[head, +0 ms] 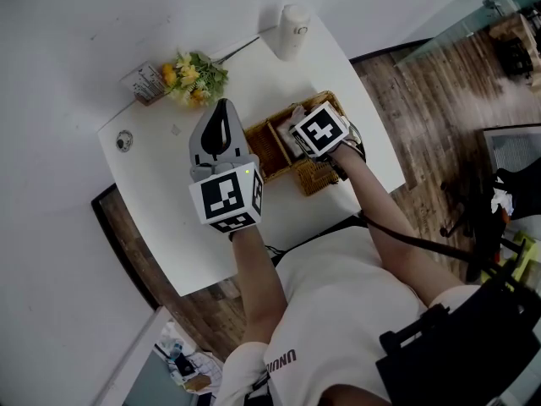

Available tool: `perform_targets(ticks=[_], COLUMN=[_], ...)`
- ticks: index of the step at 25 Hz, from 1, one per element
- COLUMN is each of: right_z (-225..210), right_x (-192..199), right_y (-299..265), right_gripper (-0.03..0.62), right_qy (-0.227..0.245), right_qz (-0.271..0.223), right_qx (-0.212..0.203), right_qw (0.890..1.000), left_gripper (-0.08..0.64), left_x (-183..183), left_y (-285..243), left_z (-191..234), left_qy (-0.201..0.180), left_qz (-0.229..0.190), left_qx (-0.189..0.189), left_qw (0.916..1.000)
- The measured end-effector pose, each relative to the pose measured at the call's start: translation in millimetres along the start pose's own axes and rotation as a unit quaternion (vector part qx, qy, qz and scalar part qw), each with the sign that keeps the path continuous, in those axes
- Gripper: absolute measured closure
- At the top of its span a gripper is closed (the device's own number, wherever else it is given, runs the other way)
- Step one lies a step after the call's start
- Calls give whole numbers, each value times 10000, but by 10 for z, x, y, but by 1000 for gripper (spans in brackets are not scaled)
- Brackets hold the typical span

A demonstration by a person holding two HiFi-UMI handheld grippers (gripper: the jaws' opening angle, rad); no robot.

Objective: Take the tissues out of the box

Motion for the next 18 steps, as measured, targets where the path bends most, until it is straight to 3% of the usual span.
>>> perform_targets(ticks=[8, 18], right_z=[32, 73], right_x=[16, 62], right_y=[15, 86], right_gripper=[483, 532], right_qy=[50, 229], right_qz=[-214, -484], right_qx=[-80, 5], right_qw=[9997, 9986], left_gripper=[546, 546], left_x=[1, -1], left_y=[53, 153], left_z=[29, 24], left_qy=[14, -70], left_qz=[8, 64], left_qx=[-46, -54], left_qw=[10000, 9999])
Point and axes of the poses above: the fingertips, and each gripper's own axes: y backward along the fingers, z to its left, x out of its underside, the point moved 10 cm from there along y, backward along the fingers, and after that the axes turned 10 degrees about x, right-handed, at the moved point
